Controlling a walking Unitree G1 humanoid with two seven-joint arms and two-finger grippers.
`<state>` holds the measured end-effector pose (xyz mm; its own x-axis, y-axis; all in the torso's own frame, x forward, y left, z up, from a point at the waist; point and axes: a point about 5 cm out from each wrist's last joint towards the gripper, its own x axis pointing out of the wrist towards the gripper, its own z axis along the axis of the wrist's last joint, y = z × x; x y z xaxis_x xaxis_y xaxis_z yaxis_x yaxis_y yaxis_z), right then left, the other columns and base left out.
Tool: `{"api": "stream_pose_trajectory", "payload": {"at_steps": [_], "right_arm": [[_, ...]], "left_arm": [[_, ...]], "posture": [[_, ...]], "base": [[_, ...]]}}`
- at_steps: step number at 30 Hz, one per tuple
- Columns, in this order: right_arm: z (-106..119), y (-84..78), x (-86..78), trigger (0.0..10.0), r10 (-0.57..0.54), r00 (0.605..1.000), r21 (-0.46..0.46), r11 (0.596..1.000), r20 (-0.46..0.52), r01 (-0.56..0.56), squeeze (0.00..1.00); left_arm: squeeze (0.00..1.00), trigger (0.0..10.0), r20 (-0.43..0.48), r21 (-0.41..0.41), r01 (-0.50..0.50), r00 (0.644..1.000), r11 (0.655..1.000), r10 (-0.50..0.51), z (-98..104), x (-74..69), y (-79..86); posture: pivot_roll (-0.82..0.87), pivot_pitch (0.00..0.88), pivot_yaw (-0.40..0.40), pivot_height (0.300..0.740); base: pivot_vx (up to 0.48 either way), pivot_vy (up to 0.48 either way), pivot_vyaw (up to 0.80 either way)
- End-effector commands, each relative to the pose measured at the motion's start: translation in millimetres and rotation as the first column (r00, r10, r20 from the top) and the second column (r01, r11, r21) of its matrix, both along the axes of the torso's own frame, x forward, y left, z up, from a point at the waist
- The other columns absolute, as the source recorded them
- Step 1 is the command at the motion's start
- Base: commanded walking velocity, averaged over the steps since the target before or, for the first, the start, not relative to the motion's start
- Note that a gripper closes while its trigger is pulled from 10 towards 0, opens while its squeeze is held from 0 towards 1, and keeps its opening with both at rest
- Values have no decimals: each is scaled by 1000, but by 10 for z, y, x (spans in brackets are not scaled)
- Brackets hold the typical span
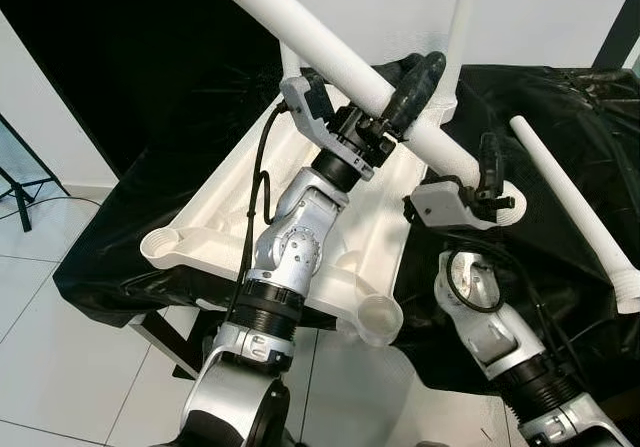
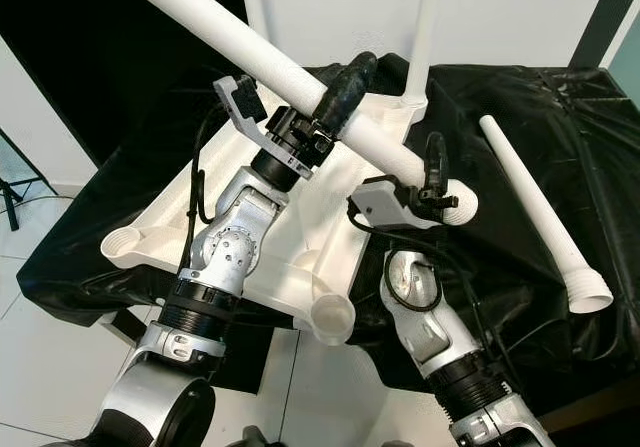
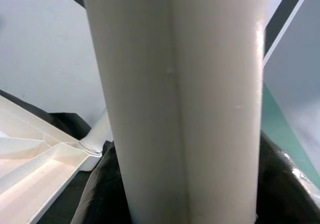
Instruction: Building children table
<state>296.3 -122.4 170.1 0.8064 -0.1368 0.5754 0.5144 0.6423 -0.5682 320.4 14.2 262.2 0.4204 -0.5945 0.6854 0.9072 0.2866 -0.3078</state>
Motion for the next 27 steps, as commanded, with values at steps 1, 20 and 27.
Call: {"api": "stream_pose_trajectory", "payload": {"at_steps": [1,20,27], "right_arm": [[-250,124,-72,9255,93,991,-91,991,-91,-102,0],[-88,225,21,10000,235,963,157,964,-133,-214,1000],[122,311,91,10000,549,795,516,774,-257,-367,0]], "left_arm": [[0,0,50,-58,-3,999,998,6,200,-21,-6],[0,0,66,-61,30,997,998,-26,173,-32,-22],[0,0,75,-47,53,996,998,-49,152,-50,-30]], "posture": [[-162,0,84,740],[-168,0,78,740],[-172,0,76,740]], "base": [[0,0,0],[0,0,0],[0,0,0]]}}
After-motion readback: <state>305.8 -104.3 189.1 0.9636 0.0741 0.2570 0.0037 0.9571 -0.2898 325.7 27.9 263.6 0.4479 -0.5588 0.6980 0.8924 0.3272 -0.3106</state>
